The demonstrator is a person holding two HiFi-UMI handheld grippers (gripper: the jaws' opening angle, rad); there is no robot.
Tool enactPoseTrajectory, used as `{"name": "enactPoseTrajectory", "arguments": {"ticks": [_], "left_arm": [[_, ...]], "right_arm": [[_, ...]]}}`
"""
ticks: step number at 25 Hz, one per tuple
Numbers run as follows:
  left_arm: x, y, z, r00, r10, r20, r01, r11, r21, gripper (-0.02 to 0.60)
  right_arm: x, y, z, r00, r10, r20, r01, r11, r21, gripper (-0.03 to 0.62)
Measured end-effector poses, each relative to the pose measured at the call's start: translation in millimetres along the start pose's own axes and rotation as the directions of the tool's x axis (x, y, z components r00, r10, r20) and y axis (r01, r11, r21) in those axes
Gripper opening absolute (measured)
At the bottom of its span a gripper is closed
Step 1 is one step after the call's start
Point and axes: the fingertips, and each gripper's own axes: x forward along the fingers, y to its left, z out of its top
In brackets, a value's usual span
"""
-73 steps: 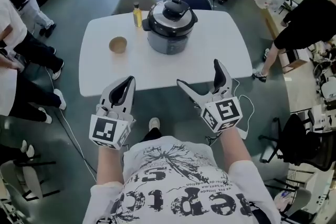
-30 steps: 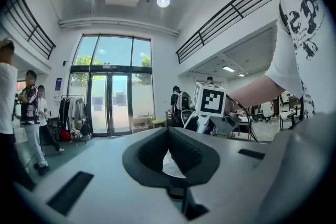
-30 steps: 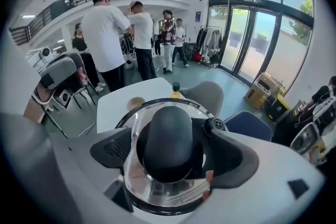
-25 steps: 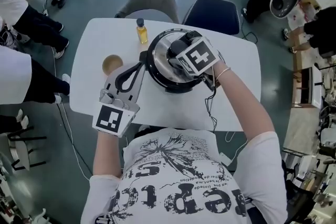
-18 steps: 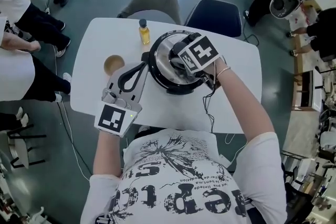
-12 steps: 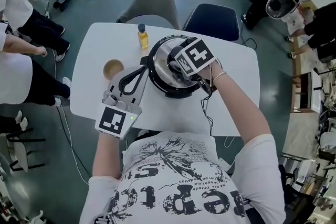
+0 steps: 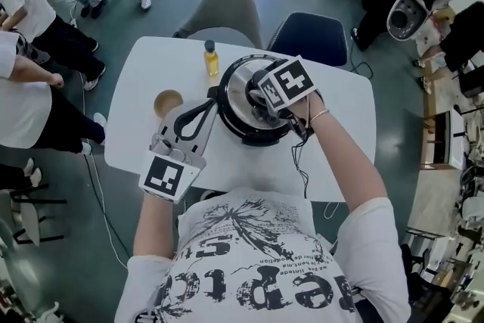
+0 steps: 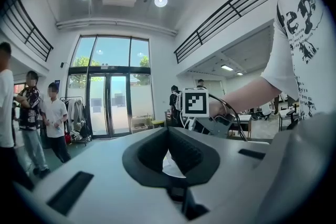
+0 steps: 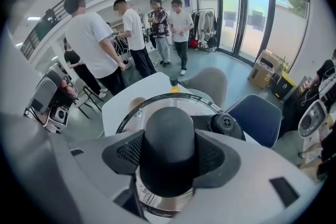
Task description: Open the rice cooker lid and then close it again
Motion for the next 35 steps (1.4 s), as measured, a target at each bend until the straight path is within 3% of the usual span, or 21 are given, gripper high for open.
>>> {"name": "enactPoseTrajectory", "arguments": {"ticks": [5, 14, 26, 35], "left_arm": [[0, 3, 0, 1.0, 0.012, 0.003, -0.012, 1.0, -0.011, 0.014], [21, -24, 5, 0.999, -0.043, 0.02, 0.043, 0.999, 0.01, 0.014], [54, -109, 0, 0.992, -0.124, 0.033, 0.124, 0.992, -0.013, 0.014], [77, -185, -30, 0.973, -0.229, -0.016, 0.228, 0.973, -0.04, 0.014]], "right_arm": [[-9, 3, 2, 1.0, -0.001, 0.016, 0.002, 1.0, -0.028, 0.291], [-44, -10, -23, 0.998, 0.002, 0.069, -0.001, 1.0, -0.026, 0.291], [-83, -56, -123, 0.995, -0.068, 0.077, 0.063, 0.996, 0.063, 0.291], [-99, -73, -196, 0.994, -0.036, 0.107, 0.016, 0.983, 0.181, 0.291]]}}
